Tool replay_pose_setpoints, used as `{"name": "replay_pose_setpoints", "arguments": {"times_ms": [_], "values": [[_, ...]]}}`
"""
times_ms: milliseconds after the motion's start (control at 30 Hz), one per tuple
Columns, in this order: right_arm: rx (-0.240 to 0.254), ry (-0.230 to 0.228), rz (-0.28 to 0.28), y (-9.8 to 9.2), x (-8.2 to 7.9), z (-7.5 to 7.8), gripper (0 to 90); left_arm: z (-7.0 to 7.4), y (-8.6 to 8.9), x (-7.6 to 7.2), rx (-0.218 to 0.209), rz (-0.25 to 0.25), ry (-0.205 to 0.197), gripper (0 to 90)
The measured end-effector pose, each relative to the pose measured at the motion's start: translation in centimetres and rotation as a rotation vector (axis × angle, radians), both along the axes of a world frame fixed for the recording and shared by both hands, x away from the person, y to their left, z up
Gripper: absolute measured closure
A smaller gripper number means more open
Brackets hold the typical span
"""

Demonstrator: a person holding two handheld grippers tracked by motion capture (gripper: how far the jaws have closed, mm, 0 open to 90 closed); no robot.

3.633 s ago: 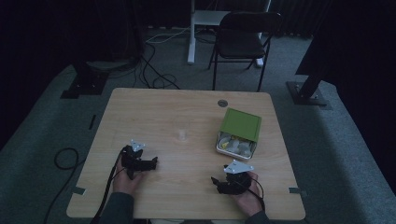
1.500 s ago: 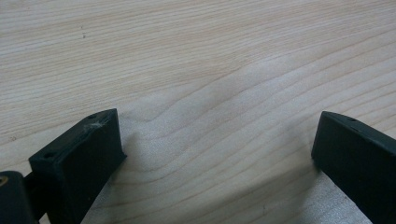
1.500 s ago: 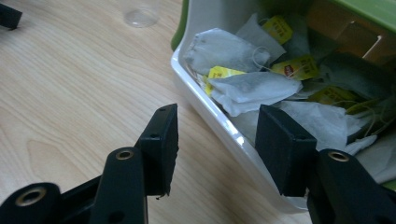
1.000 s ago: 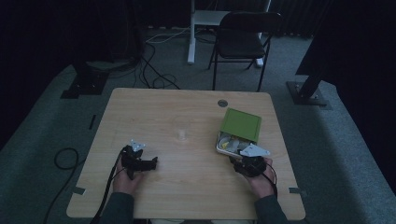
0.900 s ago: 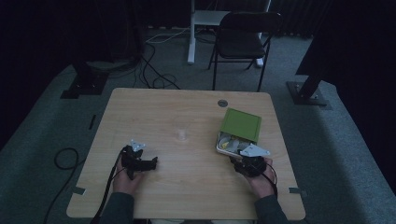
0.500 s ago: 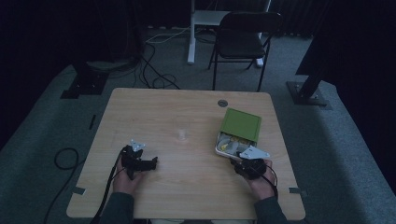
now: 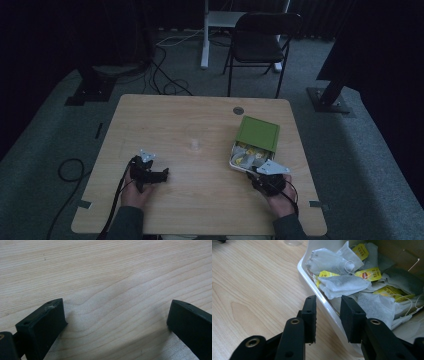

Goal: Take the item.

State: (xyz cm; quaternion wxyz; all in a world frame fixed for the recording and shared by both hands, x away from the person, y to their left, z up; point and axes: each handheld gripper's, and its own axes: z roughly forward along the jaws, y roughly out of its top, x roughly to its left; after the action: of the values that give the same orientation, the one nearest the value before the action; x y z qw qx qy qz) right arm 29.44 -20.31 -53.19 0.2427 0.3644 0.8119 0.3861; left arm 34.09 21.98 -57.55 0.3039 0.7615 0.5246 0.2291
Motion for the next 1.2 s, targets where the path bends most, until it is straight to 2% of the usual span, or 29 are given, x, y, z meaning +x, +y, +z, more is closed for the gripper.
{"name": "replay_pose_setpoints", "arguments": {"times_ms": [333,667,767,1000,1200], "values": [[-0.015,-0.003,0.017,0.2,-0.5,0.1,67.0,0.0,0.0,0.0,0.000,0.000,0.000,2.5],[0.001,-0.031,0.030,0.8,-0.4,0.9,58.0,0.0,0.0,0.0,0.000,0.000,0.000,2.6],[0.006,-0.052,0.022,1.1,-0.5,1.3,59.8,0.0,0.0,0.0,0.000,0.000,0.000,2.5],[0.011,-0.069,0.006,1.3,-0.3,1.6,65.9,0.0,0.0,0.0,0.000,0.000,0.000,2.5],[-0.019,-0.073,-0.015,1.8,0.2,1.3,67.6,0.0,0.0,0.0,0.000,0.000,0.000,2.6]]}}
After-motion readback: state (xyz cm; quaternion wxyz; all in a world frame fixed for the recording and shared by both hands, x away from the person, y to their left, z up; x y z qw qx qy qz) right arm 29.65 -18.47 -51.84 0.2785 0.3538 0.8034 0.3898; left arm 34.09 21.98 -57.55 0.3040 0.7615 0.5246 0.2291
